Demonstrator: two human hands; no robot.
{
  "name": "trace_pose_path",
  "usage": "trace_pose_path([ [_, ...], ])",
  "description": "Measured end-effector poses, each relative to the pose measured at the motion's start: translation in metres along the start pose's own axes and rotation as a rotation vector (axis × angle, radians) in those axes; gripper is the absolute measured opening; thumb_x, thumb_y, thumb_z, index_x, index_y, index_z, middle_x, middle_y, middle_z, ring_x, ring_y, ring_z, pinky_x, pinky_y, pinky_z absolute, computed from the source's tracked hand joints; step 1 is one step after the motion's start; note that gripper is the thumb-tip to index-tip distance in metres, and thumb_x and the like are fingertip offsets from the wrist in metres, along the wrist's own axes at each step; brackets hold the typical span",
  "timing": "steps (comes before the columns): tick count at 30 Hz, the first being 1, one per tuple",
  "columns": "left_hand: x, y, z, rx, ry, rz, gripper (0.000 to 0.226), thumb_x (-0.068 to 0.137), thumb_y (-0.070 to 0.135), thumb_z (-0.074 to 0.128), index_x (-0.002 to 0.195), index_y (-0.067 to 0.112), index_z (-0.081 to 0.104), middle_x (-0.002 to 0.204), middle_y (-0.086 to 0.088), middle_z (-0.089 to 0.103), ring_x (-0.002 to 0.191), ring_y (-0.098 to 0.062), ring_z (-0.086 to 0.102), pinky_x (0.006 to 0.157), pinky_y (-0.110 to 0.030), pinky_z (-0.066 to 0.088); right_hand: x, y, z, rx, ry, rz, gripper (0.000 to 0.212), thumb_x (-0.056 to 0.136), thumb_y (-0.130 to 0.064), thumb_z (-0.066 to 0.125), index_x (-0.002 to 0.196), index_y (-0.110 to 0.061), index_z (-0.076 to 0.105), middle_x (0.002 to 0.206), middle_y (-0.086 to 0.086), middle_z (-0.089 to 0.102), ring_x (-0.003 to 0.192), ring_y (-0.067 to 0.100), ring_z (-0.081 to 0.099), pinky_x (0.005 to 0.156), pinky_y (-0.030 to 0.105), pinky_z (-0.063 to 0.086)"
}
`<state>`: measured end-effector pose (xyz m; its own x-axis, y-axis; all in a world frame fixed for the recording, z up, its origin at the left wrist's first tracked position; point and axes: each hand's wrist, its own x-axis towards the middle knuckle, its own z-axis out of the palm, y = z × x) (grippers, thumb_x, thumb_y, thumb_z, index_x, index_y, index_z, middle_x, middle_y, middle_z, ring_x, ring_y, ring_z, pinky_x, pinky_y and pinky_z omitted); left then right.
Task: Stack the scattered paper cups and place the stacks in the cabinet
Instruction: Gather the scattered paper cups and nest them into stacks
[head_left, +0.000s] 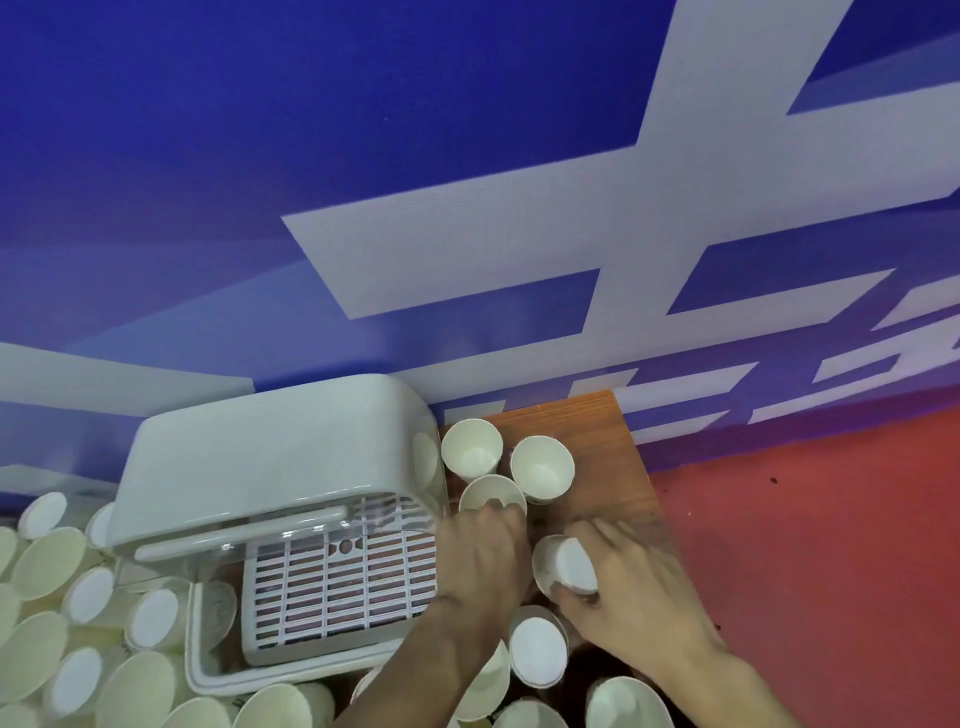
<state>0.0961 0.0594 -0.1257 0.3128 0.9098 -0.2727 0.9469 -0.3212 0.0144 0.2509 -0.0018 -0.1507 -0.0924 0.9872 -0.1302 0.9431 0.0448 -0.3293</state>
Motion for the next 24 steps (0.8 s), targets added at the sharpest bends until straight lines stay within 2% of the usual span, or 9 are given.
trace_pose_path([
  [3,-0.003,0.004,-0.002,0.020,-0.007,0.009,0.019,0.098,0.029,0.043,0.106,0.023,0.059,0.104,-0.001,0.064,0.094,-0.023,0.067,0.065,-0.029,0.034,-0.013,0.021,-0.005,0.219,-0.058,0.138,0.035,0.079,-0.049,0.065,0.105,-0.038,0.044,0.101,-0.021,0.052,0.087,0.009,0.059,0.067,0.027,0.039],
  [6,-0.005,0.006,-0.003,0.039,-0.006,0.008,0.021,0.100,0.027,0.040,0.107,0.022,0.059,0.103,-0.001,0.064,0.092,-0.023,0.067,0.065,-0.029,0.034,-0.027,0.033,-0.005,0.360,-0.014,0.227,0.044,0.072,-0.050,0.072,0.101,-0.039,0.040,0.103,-0.024,0.049,0.080,0.007,0.058,0.062,0.030,0.048],
  [9,-0.006,0.005,-0.002,0.044,-0.009,0.024,0.020,0.100,0.026,0.040,0.107,0.022,0.058,0.103,-0.001,0.063,0.093,-0.023,0.067,0.065,-0.030,0.032,-0.036,0.032,-0.002,0.239,0.019,0.206,0.054,0.071,-0.069,0.063,0.112,-0.042,0.040,0.109,-0.031,0.047,0.088,0.003,0.062,0.062,0.025,0.040],
  [11,-0.006,0.004,-0.004,0.049,-0.023,0.026,0.018,0.098,0.023,0.043,0.106,0.022,0.060,0.103,-0.001,0.064,0.092,-0.023,0.067,0.064,-0.030,0.031,-0.035,0.033,0.001,0.124,-0.003,0.146,0.060,0.076,-0.069,0.057,0.127,-0.043,0.039,0.117,-0.030,0.048,0.095,0.001,0.065,0.063,0.023,0.042],
  [14,-0.008,0.004,-0.007,0.017,-0.053,0.025,0.016,0.093,0.019,0.050,0.102,0.022,0.063,0.100,-0.002,0.065,0.089,-0.024,0.067,0.061,-0.031,0.031,-0.027,0.037,0.009,-0.057,0.008,-0.008,0.065,0.077,-0.061,0.058,0.136,-0.033,0.055,0.133,-0.016,0.060,0.079,-0.001,0.068,0.057,0.017,0.045],
  [16,-0.011,0.005,-0.015,0.003,-0.084,0.069,0.010,0.075,0.022,0.072,0.083,0.021,0.066,0.081,-0.003,0.065,0.069,-0.024,0.066,0.054,-0.029,0.029,-0.025,0.038,0.010,-0.108,0.005,-0.143,0.047,0.082,-0.057,0.056,0.123,-0.035,0.065,0.124,-0.017,0.062,0.070,-0.001,0.065,0.053,0.017,0.044],
  [18,-0.014,0.005,-0.015,0.027,-0.092,0.104,0.033,0.038,0.016,0.087,0.058,0.020,0.060,0.056,-0.002,0.055,0.044,-0.021,0.054,0.046,-0.026,0.022,-0.025,0.037,0.002,-0.067,-0.022,-0.202,0.027,0.084,-0.053,0.055,0.106,-0.041,0.065,0.099,-0.022,0.060,0.070,0.000,0.062,0.053,0.019,0.042],
  [19,-0.016,0.005,-0.011,0.028,-0.051,0.109,0.038,0.031,0.012,0.087,0.054,0.021,0.058,0.052,-0.001,0.052,0.040,-0.020,0.050,0.045,-0.025,0.021,-0.027,0.036,-0.003,-0.045,-0.012,-0.202,0.024,0.083,-0.053,0.057,0.103,-0.044,0.063,0.092,-0.023,0.059,0.071,-0.001,0.060,0.053,0.018,0.040],
  [24,-0.033,0.002,-0.037,0.040,0.035,0.153,0.038,0.036,0.011,0.084,0.058,0.021,0.055,0.055,-0.002,0.050,0.043,-0.021,0.049,0.045,-0.025,0.018,-0.046,0.030,-0.047,0.078,0.162,-0.072,0.012,0.080,-0.053,0.055,0.083,-0.042,0.058,0.077,-0.024,0.056,0.058,-0.002,0.052,0.044,0.017,0.037],
])
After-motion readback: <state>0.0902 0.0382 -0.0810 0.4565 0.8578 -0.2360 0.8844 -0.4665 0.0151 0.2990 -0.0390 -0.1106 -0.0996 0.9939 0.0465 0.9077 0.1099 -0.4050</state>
